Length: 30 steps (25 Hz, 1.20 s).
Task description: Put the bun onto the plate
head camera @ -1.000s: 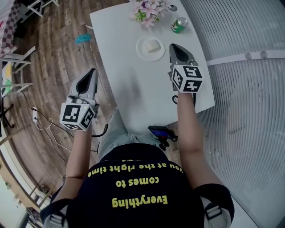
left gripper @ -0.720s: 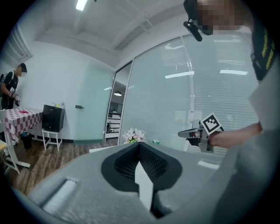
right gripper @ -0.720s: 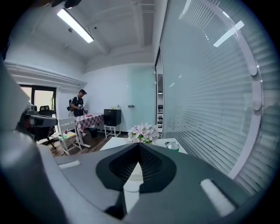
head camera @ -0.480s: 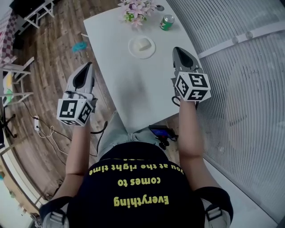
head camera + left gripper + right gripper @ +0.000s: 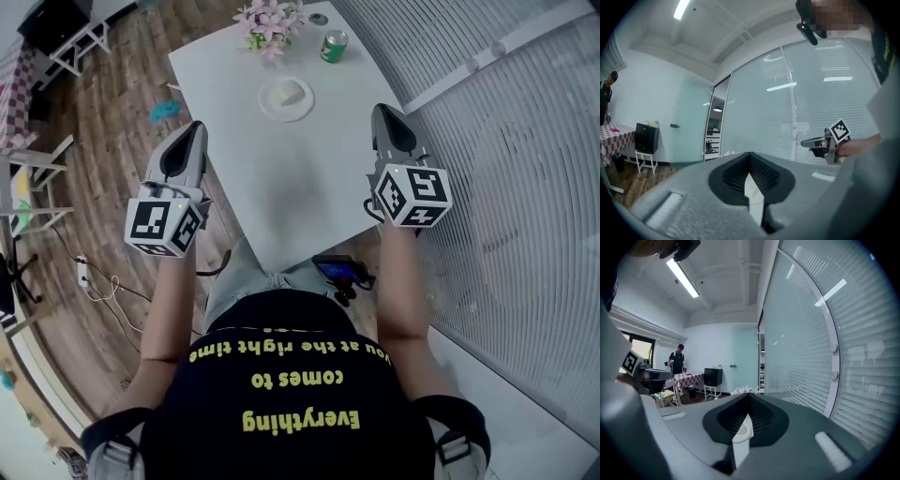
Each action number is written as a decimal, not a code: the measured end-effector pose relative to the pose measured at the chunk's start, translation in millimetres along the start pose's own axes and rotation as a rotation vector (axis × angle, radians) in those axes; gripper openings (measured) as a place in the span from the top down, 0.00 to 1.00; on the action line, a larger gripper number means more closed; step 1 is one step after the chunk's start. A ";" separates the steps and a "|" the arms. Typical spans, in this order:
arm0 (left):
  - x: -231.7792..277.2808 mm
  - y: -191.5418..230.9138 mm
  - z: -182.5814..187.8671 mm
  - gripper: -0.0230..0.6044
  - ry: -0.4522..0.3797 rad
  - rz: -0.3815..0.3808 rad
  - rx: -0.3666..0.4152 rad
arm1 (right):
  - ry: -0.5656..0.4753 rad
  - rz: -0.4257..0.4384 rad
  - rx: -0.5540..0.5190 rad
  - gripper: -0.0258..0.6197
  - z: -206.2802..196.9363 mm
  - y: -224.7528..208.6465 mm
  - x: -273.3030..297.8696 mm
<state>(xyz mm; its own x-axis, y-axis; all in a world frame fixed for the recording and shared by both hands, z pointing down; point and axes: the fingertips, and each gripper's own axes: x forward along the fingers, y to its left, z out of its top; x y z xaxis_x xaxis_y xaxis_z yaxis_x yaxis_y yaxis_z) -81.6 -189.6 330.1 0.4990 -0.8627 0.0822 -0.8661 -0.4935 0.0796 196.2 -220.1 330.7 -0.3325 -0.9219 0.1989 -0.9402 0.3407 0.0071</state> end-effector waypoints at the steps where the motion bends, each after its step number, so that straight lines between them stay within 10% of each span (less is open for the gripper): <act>1: 0.1 -3.0 1.8 0.97 -0.002 -0.001 0.013 | -0.011 -0.006 -0.001 0.95 3.7 -1.0 -5.4; 30: -29.5 -25.1 15.7 0.97 -0.027 -0.020 0.033 | -0.105 0.063 0.007 0.95 32.4 38.0 -45.5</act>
<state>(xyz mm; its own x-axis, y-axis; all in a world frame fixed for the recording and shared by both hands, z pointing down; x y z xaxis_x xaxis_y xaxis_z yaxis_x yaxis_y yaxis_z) -75.0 -153.5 310.1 0.5157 -0.8551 0.0537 -0.8566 -0.5137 0.0482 173.1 -171.2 290.2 -0.3961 -0.9132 0.0955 -0.9177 0.3971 -0.0093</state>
